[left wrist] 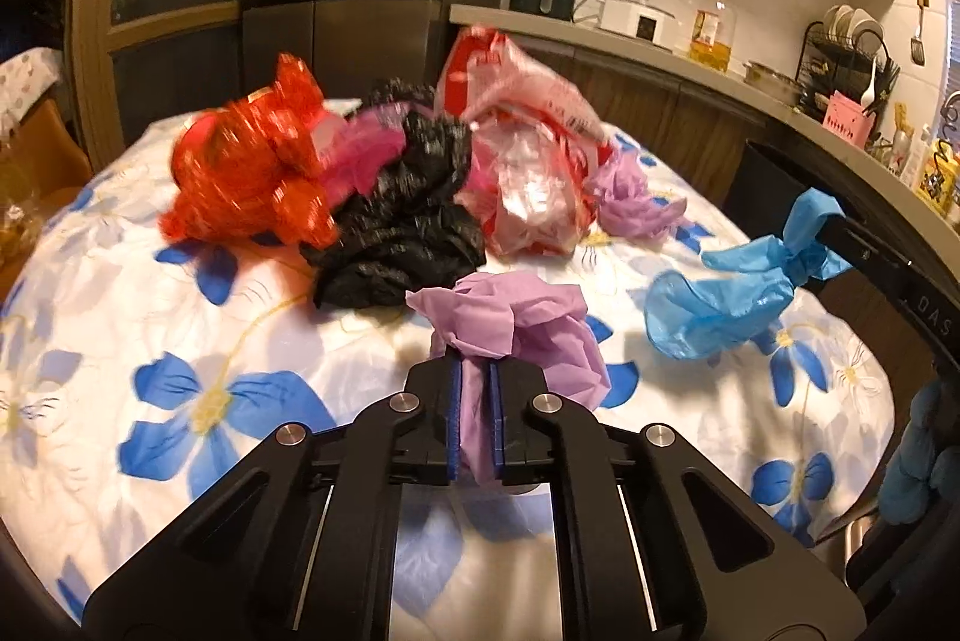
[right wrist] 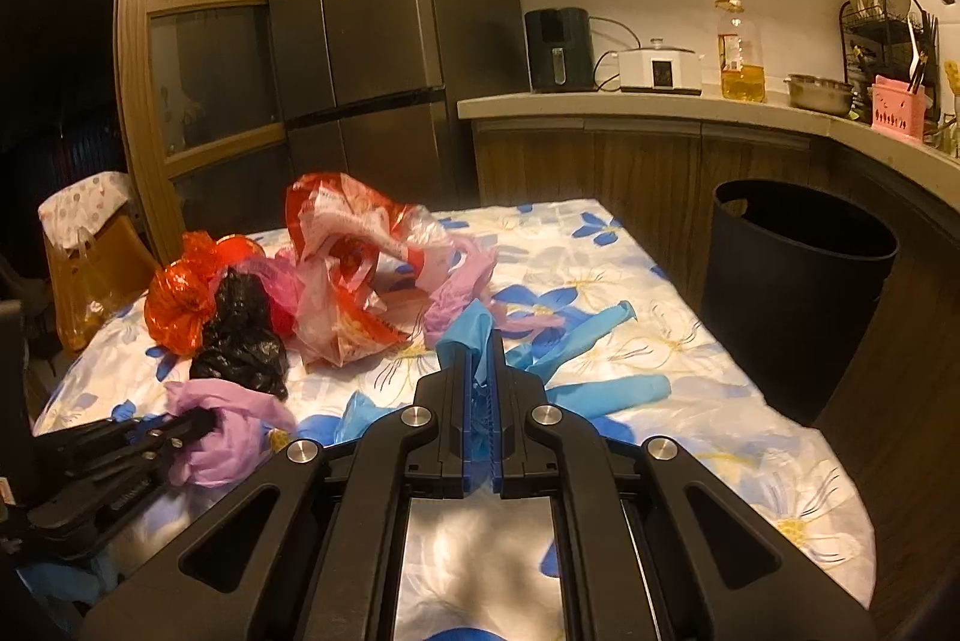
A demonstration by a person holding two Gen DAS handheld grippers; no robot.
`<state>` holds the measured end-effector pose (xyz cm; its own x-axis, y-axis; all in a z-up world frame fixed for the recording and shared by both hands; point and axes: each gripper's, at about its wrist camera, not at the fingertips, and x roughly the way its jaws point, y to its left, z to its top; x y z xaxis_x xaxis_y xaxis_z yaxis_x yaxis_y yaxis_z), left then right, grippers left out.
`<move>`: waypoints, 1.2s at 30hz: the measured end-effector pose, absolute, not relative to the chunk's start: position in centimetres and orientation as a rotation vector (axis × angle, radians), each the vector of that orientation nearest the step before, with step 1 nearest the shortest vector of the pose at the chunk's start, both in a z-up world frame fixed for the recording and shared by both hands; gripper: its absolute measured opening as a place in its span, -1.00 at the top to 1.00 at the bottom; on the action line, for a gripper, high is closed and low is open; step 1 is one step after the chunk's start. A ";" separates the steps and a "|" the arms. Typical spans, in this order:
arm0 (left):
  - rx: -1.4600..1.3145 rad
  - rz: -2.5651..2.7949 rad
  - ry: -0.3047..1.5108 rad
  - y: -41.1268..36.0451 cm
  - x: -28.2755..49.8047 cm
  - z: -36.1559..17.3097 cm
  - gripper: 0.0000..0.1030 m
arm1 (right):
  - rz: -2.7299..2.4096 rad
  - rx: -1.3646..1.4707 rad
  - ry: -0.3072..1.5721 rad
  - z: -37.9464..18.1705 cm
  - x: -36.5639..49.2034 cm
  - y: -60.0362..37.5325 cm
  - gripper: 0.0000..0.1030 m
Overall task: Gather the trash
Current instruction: 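Carry the purple bag and blue glove over the black bin with both tools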
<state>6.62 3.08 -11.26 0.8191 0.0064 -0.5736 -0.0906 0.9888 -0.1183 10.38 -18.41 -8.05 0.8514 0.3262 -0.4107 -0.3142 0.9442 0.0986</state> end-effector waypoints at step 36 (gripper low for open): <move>-0.037 -0.378 0.293 -21.4 25.7 3.2 0.88 | -0.059 0.108 0.141 3.1 19.8 -37.5 0.94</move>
